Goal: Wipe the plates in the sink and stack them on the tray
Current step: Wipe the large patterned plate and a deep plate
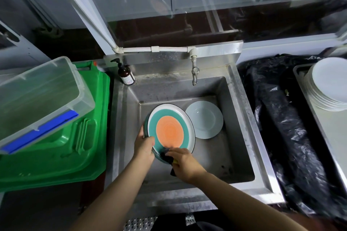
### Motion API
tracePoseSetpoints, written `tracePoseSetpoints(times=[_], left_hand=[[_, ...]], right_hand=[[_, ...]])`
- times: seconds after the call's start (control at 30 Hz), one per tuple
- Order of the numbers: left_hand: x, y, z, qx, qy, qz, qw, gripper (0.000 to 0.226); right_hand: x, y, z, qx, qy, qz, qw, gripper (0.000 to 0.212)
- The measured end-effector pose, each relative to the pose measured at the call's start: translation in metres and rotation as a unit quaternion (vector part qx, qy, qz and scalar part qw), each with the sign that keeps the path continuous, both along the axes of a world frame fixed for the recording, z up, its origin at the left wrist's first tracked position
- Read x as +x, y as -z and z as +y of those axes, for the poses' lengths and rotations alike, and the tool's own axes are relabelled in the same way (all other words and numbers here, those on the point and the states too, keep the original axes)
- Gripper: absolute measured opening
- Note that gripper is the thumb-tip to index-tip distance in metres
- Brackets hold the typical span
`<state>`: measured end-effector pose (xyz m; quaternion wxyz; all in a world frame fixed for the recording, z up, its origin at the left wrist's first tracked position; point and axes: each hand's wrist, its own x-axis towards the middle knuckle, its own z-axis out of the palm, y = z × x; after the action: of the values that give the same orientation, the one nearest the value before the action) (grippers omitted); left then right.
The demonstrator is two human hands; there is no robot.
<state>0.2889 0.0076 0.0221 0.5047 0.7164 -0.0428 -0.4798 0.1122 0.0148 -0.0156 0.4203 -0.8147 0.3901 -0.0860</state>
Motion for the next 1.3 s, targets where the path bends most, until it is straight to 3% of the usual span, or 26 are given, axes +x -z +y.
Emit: tracePoseSetpoints(times=[0.2, 0.37, 0.63, 0.9, 1.0, 1.13, 1.3], left_hand=[[0.013, -0.001, 0.007, -0.042, 0.036, 0.034, 0.998, 0.093], [0.023, -0.009, 0.013, -0.035, 0.041, 0.115, 0.992, 0.084], [0.025, -0.009, 0.021, -0.015, 0.04, 0.168, 0.985, 0.075], [0.028, -0.01, 0.02, -0.019, 0.025, 0.205, 0.978, 0.07], [0.041, -0.013, 0.016, -0.005, 0.028, 0.204, 0.979, 0.068], [0.048, -0.02, 0.01, 0.004, 0.016, 0.2, 0.98, 0.065], [0.022, -0.014, 0.007, -0.069, -0.038, 0.192, 0.978, 0.063]], right_hand=[[-0.02, -0.001, 0.003, -0.075, -0.068, 0.026, 0.994, 0.042], [-0.057, 0.005, -0.012, -0.192, -0.112, 0.182, 0.958, 0.055], [-0.054, -0.003, -0.003, -0.372, -0.191, 0.114, 0.901, 0.027], [-0.039, -0.022, -0.003, -0.38, -0.177, 0.138, 0.897, 0.041], [-0.054, -0.02, -0.026, -0.394, -0.165, 0.14, 0.893, 0.032], [-0.048, -0.04, -0.04, -0.426, -0.222, 0.108, 0.87, 0.016], [-0.028, -0.053, -0.041, -0.444, -0.191, 0.127, 0.866, 0.017]])
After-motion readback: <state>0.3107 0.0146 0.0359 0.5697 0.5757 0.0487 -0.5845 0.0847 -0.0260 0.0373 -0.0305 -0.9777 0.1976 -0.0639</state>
